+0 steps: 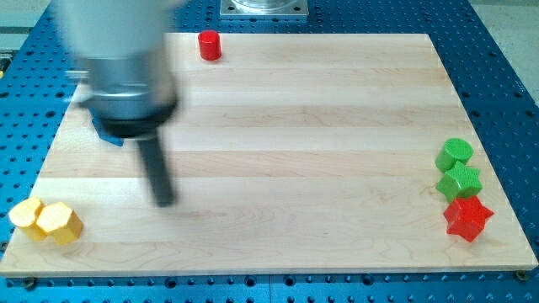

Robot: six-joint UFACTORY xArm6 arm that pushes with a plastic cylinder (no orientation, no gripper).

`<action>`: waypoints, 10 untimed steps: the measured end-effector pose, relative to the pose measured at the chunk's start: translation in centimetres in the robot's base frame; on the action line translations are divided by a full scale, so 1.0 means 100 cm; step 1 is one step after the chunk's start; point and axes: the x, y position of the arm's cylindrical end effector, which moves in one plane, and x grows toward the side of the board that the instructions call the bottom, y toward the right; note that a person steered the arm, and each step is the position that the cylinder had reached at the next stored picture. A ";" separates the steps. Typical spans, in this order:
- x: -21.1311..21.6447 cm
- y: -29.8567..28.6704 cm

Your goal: Slide the blue cube away from the blue triangle

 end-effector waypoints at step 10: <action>-0.160 0.281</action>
